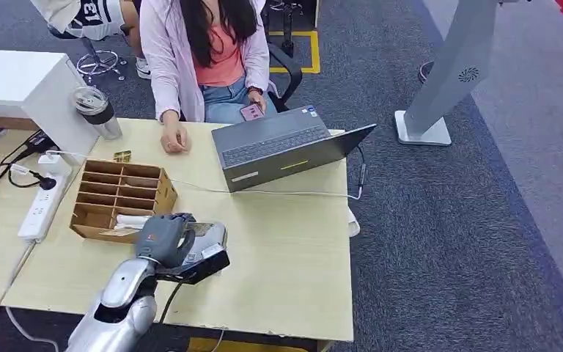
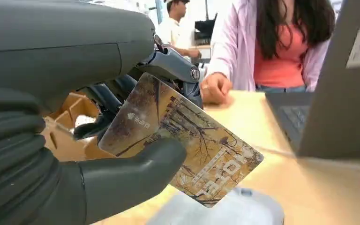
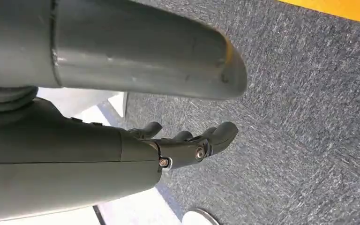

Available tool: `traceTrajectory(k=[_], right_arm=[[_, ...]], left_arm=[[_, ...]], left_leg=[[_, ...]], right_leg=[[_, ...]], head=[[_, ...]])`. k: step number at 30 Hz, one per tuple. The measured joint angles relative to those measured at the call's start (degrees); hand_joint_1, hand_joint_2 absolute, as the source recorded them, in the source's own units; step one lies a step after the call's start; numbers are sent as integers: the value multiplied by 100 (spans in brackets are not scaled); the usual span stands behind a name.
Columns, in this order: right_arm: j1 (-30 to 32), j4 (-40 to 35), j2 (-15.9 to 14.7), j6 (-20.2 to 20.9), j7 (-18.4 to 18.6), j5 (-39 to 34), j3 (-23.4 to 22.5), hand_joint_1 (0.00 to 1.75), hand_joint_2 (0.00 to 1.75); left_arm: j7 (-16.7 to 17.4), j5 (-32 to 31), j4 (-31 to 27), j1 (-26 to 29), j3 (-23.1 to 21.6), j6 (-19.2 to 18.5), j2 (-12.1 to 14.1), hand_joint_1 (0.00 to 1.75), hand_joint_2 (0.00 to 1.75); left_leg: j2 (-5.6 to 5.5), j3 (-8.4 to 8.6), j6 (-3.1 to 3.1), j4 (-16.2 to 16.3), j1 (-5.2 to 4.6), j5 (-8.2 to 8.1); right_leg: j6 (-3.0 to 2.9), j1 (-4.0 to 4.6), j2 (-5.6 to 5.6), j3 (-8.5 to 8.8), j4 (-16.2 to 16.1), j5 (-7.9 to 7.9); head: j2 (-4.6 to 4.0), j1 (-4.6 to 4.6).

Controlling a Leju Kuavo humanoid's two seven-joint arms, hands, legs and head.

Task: Pass the card to the sensor for recognition and then transmit it.

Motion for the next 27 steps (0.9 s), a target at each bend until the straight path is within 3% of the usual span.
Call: traceTrajectory(k=[18,20,24,27], right_arm=[[-3,2,0,15,-13,109,-26,0,0],[-3,2,0,42,-11,131,-26,0,0],[3,2,0,83,50,197,-26,0,0],[-1,4,0,140,96,306,-24,0,0]], left_arm=[[170,9,378,-116,-81,-216,9,175,175],[111,79,384,-132,-81,-21,9,175,175],[-91,151,210,-212,-77,780,20,175,175],[-335,192,-55,-582,11,1142,182,175,175]], left_leg=[[-4,4,5,0,0,4],[-4,4,6,0,0,5],[-7,0,8,1,0,10],[-11,-4,9,1,1,12]], right_leg=[[1,0,-5,8,0,0],[1,0,-5,7,0,0],[2,0,-8,4,1,2],[2,1,-12,3,4,3]], head=[[0,0],[0,2],[0,0],[0,0]])
